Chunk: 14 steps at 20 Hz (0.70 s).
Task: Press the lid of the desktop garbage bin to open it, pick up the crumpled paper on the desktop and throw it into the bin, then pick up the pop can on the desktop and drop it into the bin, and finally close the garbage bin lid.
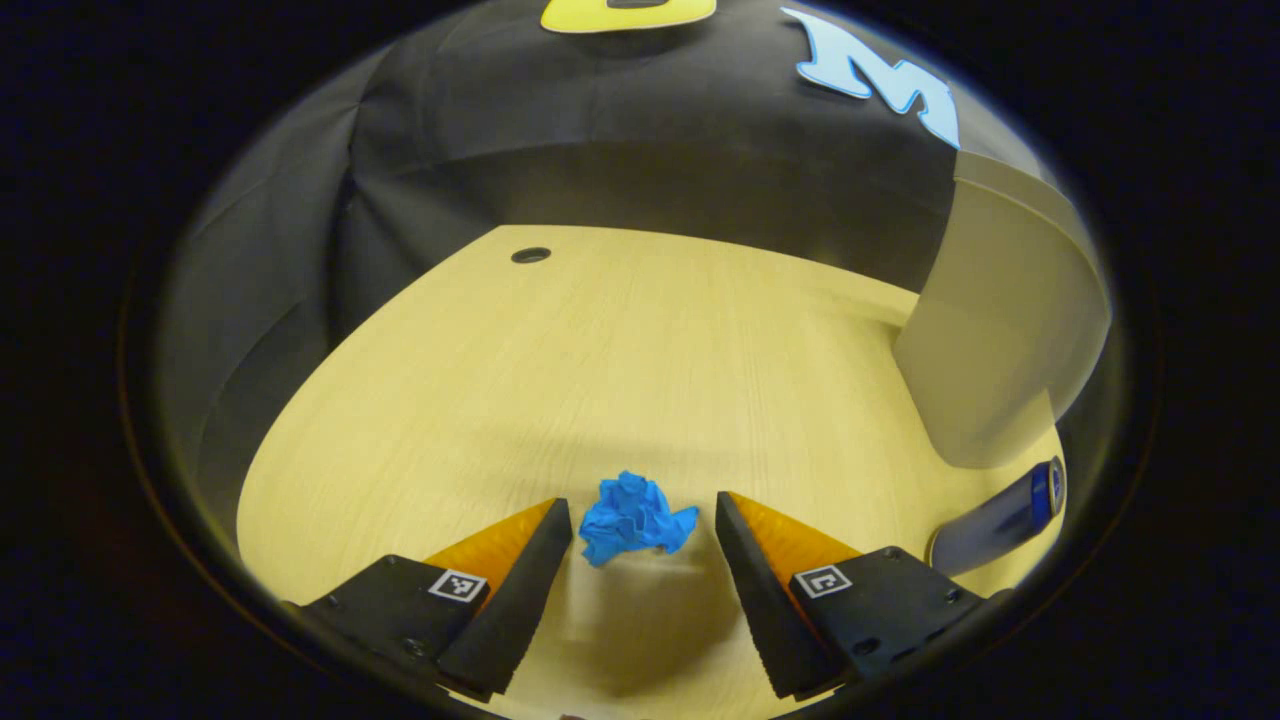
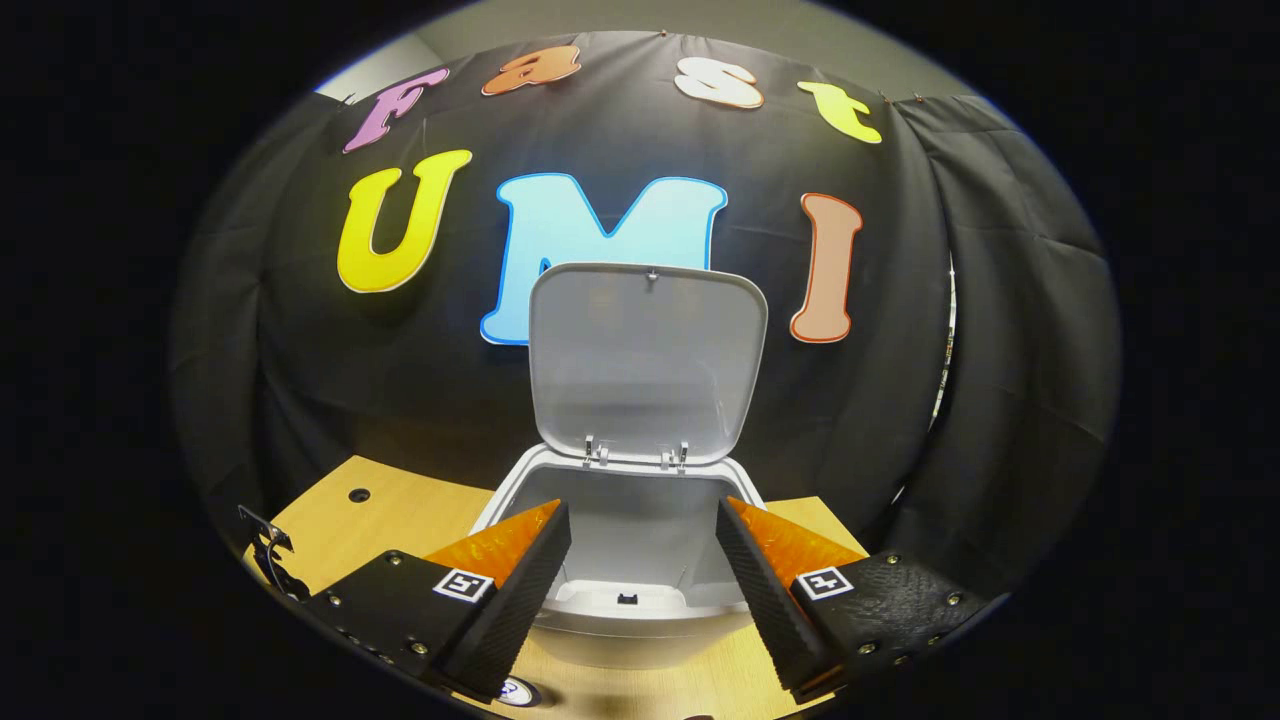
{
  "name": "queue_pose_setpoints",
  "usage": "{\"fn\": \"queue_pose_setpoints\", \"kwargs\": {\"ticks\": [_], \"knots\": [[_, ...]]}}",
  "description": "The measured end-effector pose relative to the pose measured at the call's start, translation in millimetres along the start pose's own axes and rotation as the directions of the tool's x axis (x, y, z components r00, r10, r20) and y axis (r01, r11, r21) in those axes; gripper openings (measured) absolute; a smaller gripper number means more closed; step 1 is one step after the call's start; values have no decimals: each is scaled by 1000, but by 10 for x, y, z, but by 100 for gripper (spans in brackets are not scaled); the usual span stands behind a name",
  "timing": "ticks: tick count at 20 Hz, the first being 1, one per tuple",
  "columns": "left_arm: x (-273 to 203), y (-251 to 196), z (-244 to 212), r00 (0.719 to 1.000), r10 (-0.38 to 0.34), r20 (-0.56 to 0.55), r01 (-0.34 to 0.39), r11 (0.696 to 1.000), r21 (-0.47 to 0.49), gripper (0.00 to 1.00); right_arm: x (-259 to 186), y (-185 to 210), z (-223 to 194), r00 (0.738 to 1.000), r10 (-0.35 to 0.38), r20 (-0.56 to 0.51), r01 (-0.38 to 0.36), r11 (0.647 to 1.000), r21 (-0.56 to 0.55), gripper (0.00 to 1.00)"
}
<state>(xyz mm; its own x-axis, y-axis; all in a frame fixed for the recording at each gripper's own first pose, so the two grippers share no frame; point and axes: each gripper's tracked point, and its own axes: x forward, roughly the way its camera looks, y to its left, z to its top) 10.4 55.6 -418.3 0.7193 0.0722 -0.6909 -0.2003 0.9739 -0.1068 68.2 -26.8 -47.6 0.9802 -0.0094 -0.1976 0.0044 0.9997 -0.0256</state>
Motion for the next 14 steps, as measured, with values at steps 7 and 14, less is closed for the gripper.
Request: {"fn": "queue_pose_setpoints", "kwargs": {"ticks": [7,14], "knots": [[22,17,22,1000,-5,-10,5,1000,7,94,15,13,-70,1000,8,-20,-8,1000,6,95],[-58,-18,300,1000,5,-8,-5,999,53,71,40,44,-109,999,15,-36,-14,1000,11,95]]}}
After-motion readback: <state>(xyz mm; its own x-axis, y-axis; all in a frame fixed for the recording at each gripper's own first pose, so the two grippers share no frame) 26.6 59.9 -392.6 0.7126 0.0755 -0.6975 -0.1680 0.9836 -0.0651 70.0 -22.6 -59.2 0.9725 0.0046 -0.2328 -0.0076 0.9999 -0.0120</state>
